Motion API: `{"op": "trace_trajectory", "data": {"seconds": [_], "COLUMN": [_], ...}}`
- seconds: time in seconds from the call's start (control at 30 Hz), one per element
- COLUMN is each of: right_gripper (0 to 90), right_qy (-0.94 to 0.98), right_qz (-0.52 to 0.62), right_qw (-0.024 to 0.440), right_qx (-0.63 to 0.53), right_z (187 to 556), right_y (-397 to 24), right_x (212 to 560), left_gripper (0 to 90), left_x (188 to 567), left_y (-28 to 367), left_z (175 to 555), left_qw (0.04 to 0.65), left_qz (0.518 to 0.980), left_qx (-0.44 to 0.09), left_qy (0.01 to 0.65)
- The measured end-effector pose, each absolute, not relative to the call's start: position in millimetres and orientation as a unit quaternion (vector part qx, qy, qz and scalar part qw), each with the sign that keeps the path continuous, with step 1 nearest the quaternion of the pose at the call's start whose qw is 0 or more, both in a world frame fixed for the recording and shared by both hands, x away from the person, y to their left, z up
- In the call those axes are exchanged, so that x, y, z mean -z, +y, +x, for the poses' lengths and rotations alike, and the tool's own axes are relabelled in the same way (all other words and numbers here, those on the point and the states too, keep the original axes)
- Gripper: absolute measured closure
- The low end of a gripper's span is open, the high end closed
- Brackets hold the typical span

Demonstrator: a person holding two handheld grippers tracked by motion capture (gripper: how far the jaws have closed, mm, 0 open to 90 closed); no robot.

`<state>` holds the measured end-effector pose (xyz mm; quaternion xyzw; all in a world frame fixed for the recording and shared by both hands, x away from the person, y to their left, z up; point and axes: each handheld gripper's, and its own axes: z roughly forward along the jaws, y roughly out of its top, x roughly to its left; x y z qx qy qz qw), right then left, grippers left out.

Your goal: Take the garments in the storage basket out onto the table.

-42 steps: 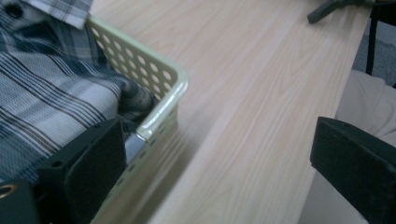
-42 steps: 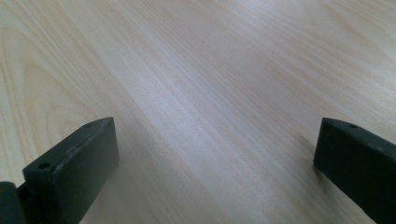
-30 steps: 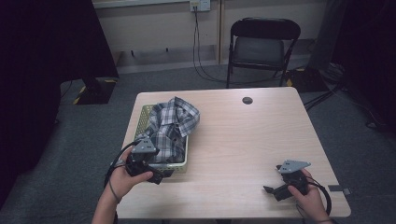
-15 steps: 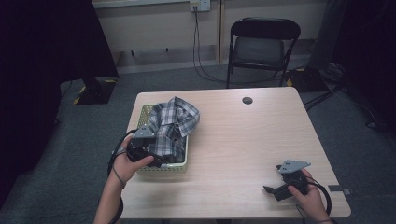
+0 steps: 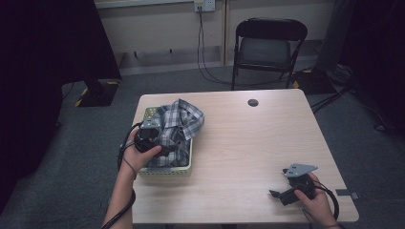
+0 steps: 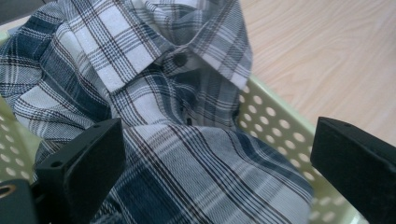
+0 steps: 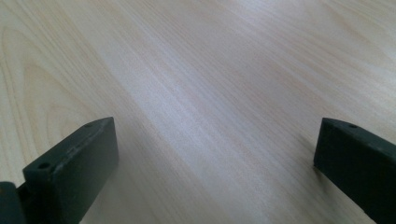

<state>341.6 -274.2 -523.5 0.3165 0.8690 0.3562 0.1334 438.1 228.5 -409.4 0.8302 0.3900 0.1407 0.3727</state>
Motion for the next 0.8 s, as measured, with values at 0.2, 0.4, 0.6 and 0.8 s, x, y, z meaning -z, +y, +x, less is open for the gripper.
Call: {"op": "trace_trajectory", "data": {"seconds": [0.2,0.4,0.6,0.8], "right_gripper": [0.0,0.0,0.0,0.0], "right_qy": [0.869,0.869,0.869,0.869], "right_qz": [0.317,0.316,0.317,0.316], "right_qw": [0.133,0.133,0.133,0.133], "right_qx": [-0.356,-0.356,-0.356,-0.356], "right_z": [342,342,342,342], "right_y": [-274,-274,-274,-274], "right_x": [524,524,524,524], "left_gripper": [3.2,3.2,3.2,3.1], "left_x": [415,419,427,435], "left_y": [226,221,218,218], "left_z": [452,462,471,479], "left_qw": [0.369,0.351,0.342,0.308], "left_qz": [0.823,0.827,0.823,0.828], "left_qx": [-0.146,-0.151,-0.153,-0.161], "left_qy": [0.407,0.413,0.428,0.441]}}
